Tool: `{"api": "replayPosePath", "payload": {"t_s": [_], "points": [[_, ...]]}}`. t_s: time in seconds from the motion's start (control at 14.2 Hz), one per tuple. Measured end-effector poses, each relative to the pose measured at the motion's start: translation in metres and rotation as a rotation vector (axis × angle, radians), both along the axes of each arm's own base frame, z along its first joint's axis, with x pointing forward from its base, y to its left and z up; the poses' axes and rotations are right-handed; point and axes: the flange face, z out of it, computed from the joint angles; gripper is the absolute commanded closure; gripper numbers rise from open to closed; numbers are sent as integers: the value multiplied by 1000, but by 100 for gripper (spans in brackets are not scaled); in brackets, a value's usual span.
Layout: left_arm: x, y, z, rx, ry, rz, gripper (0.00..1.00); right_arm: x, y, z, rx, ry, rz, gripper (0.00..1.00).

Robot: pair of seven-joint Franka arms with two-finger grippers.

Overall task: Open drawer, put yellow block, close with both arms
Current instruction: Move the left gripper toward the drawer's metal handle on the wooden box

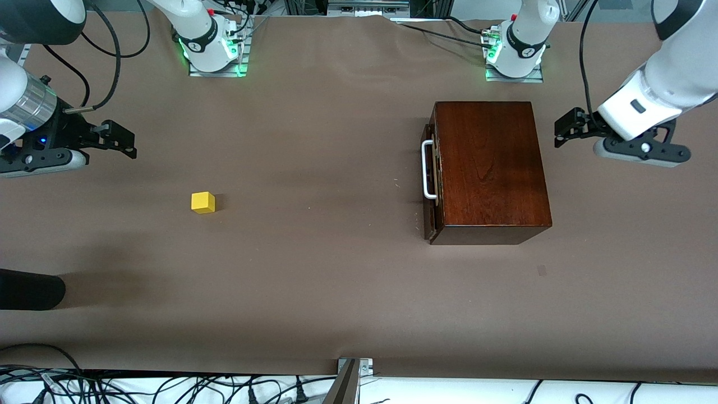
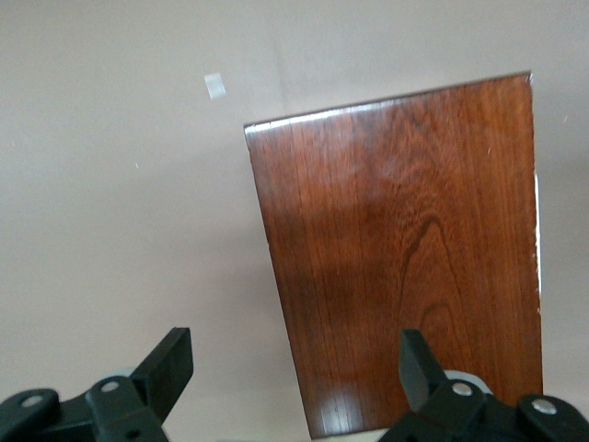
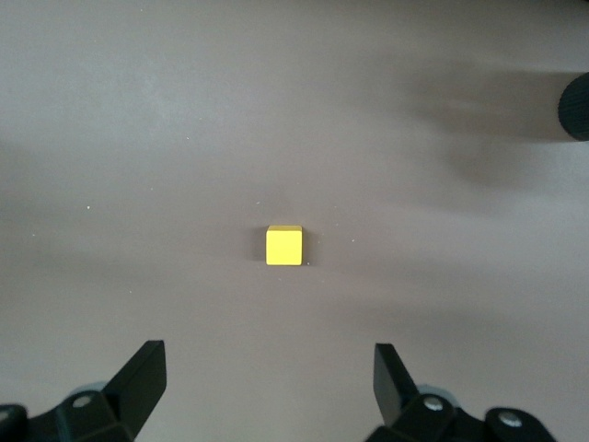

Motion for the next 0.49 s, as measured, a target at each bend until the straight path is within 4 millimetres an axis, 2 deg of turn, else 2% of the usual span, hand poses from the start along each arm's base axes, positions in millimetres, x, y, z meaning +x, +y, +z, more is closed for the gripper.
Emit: {"api": "replayPosePath", "payload": {"t_s": [0.14,0.21,0.35,0.49], "points": [[5,-10,-5,0,39,-23,0,0,0,0,0,0,0,0],[6,-22,-7,-2,46,-48,0,0,0,0,0,0,0,0],[3,-60,-14,-3,56,-112,0,0,0,0,0,0,0,0],[-2,-109,-31,9,73,-133,0,0,0,0,0,-1,0,0]]}}
